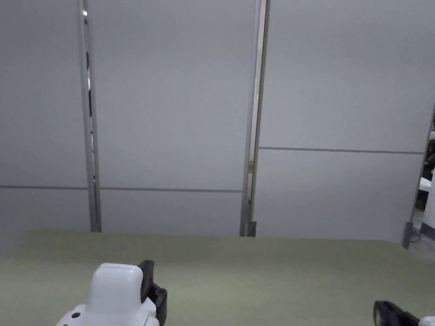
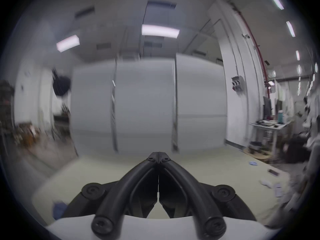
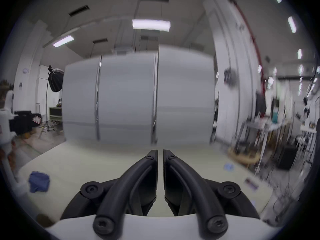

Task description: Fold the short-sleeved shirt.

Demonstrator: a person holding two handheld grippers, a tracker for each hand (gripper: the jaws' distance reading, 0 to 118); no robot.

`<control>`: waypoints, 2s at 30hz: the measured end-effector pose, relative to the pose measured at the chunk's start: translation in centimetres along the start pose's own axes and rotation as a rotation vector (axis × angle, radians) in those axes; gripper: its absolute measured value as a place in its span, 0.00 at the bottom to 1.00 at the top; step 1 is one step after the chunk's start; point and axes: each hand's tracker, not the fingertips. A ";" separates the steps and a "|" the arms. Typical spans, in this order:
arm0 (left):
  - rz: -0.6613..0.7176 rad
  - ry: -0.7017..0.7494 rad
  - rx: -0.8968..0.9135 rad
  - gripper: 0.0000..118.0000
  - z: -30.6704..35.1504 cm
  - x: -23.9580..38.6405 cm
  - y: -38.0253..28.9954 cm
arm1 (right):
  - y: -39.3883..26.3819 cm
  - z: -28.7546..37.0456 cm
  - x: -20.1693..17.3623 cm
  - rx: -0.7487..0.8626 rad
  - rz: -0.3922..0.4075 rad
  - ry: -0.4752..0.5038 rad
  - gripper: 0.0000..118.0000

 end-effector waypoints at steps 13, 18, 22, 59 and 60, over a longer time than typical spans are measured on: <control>0.016 0.107 0.106 0.01 1.6 -1.1 0.5 | 1.1 -0.5 -3.2 0.159 -0.010 0.031 0.07; -0.010 0.097 0.097 0.01 1.1 -0.4 0.1 | 1.4 -0.5 -3.9 0.170 0.014 0.059 0.07; -0.017 0.092 0.095 0.01 0.7 -0.3 0.2 | 1.7 -0.6 -4.1 0.179 0.014 0.063 0.07; -0.004 0.103 0.077 0.01 0.8 -0.7 -0.8 | 1.0 -0.5 -4.8 0.148 0.022 0.082 0.07; -0.003 0.102 0.077 0.01 0.8 -0.7 -0.9 | 1.0 -0.5 -4.8 0.148 0.021 0.083 0.07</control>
